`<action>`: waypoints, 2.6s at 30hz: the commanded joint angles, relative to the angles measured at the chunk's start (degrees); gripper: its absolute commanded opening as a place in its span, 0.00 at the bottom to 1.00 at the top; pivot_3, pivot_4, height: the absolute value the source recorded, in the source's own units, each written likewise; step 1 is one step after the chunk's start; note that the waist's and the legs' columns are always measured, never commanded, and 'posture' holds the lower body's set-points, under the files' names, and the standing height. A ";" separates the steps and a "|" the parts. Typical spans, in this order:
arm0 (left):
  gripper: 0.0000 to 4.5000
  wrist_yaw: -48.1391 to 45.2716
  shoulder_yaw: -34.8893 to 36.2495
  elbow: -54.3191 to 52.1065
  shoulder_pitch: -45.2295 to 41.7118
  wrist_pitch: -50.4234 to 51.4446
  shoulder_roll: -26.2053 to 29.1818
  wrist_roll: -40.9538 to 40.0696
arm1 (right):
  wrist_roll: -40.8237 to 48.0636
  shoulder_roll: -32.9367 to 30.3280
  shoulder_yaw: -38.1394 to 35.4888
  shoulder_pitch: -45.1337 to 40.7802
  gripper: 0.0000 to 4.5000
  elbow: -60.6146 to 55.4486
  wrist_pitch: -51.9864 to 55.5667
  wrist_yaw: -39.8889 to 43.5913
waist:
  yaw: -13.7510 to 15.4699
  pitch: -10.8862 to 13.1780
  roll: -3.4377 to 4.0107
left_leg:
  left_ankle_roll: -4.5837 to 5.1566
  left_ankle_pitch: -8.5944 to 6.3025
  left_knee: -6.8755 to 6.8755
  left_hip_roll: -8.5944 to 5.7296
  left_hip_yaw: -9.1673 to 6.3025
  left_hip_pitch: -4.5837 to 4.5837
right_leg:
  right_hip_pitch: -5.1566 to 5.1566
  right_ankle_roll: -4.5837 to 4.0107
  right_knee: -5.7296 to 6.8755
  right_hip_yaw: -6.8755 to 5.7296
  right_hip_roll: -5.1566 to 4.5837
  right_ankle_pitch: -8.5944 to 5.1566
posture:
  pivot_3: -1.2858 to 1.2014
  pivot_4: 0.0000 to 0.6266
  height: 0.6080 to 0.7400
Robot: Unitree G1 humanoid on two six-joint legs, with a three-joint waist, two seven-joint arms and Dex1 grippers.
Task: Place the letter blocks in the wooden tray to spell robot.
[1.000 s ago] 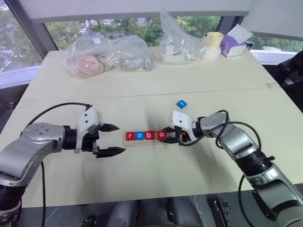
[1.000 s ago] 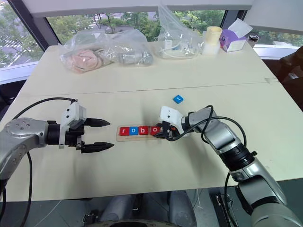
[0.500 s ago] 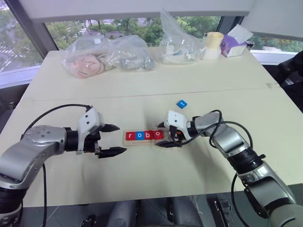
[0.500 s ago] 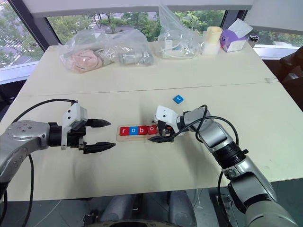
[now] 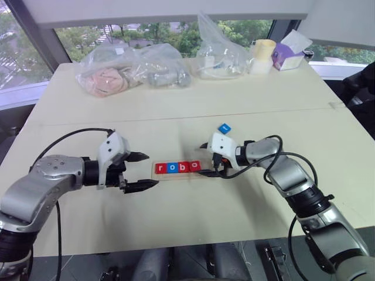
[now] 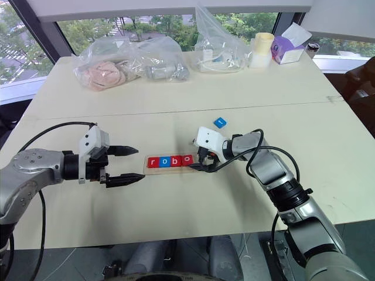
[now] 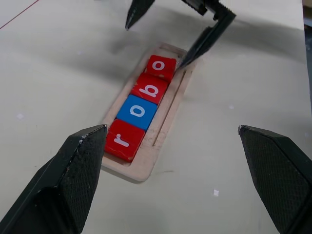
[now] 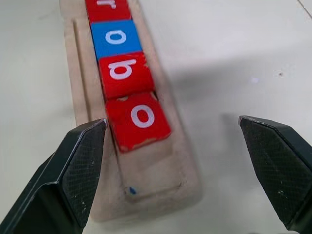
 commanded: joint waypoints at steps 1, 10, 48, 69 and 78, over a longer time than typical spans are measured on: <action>1.00 -0.51 0.24 0.34 -0.89 -1.61 0.03 0.85 | -0.04 0.81 -0.83 -0.78 0.99 -1.41 -1.34 -0.16 | 0.00 0.00 0.00 | 0.00 0.00 0.00 0.00 0.00 0.00 | 0.00 0.00 0.00 0.00 0.00 0.00 | 0.52 0.24 1.00; 1.00 -0.24 0.21 0.35 -0.32 -2.29 -0.64 1.49 | -1.95 3.30 -1.24 -2.25 0.99 2.84 -3.90 -3.05 | 0.03 0.00 0.00 | 0.00 0.00 0.00 0.00 0.00 0.00 | 0.00 0.01 0.00 0.01 0.01 0.01 | 0.52 0.24 1.00; 1.00 5.34 3.49 3.95 -5.56 -2.20 -3.39 2.32 | 2.44 13.77 -21.37 -12.27 0.45 40.34 -6.88 -26.01 | -0.35 -0.02 -0.03 | -0.03 0.03 -0.02 0.09 0.51 0.12 | -0.07 0.14 0.02 0.63 0.24 0.24 | 0.52 0.24 1.00; 1.00 3.45 -2.81 3.65 -7.17 -5.20 -7.42 4.49 | 9.70 29.87 -31.56 21.33 0.27 -40.29 50.66 -54.51 | -0.08 -0.06 -0.01 | -0.02 0.02 -0.02 0.13 0.50 0.09 | -0.19 -0.05 0.05 0.77 0.24 0.16 | 0.52 0.24 1.00; 1.00 1.79 -3.44 7.47 -10.92 -5.90 -9.26 4.76 | 9.08 34.65 -28.52 22.18 0.38 -40.71 54.17 -57.82 | -0.03 -0.06 -0.01 | -0.02 0.03 -0.03 0.13 0.53 0.10 | -0.18 -0.05 0.00 0.75 0.25 0.21 | 0.52 0.24 1.00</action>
